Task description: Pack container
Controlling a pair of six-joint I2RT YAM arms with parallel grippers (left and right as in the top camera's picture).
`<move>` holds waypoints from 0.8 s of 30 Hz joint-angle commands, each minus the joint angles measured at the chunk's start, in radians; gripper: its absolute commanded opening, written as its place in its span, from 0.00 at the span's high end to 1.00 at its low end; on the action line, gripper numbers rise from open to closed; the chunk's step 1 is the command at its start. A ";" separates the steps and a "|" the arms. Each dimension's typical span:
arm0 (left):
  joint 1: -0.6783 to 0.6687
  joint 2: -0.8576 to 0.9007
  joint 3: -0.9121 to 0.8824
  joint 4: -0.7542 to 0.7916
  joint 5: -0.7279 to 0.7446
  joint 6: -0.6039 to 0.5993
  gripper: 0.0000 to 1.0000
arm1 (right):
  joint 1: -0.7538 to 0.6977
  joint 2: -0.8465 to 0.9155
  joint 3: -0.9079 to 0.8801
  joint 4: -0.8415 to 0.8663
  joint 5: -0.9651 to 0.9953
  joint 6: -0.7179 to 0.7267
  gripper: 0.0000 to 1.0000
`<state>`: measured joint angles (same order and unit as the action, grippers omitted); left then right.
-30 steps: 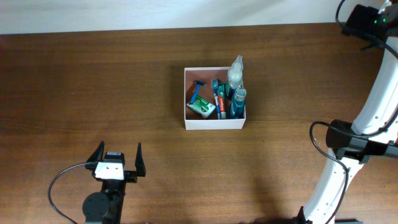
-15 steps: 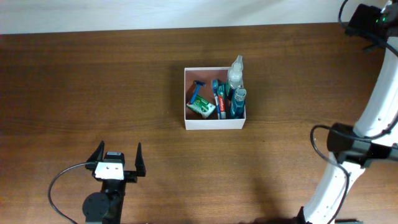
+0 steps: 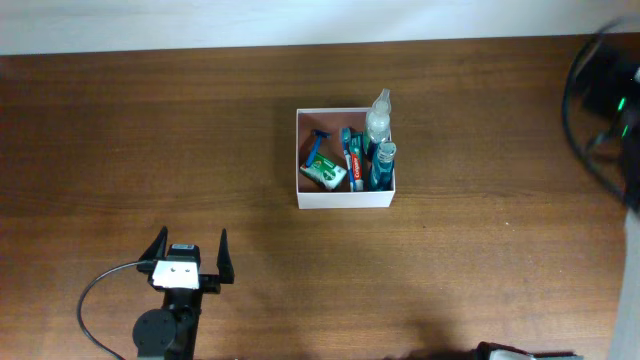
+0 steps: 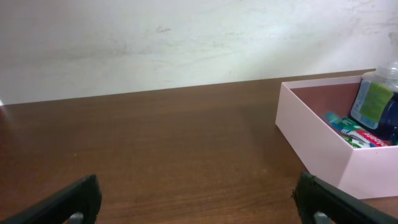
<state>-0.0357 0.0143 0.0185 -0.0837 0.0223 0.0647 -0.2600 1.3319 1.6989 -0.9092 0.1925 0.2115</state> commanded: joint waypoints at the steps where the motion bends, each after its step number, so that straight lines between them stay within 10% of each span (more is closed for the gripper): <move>1: 0.008 -0.009 -0.010 0.004 -0.007 0.016 0.01 | 0.006 -0.124 -0.185 0.062 -0.054 0.018 0.02; 13: 0.008 -0.009 -0.010 0.004 -0.007 0.016 0.00 | 0.107 -0.717 -0.951 0.656 -0.054 -0.042 0.02; 24: 0.008 -0.009 -0.010 0.004 -0.007 0.016 0.01 | 0.250 -1.091 -1.350 0.868 -0.055 -0.042 0.02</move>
<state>-0.0357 0.0128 0.0177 -0.0818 0.0223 0.0647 -0.0444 0.2855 0.3969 -0.0647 0.1410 0.1787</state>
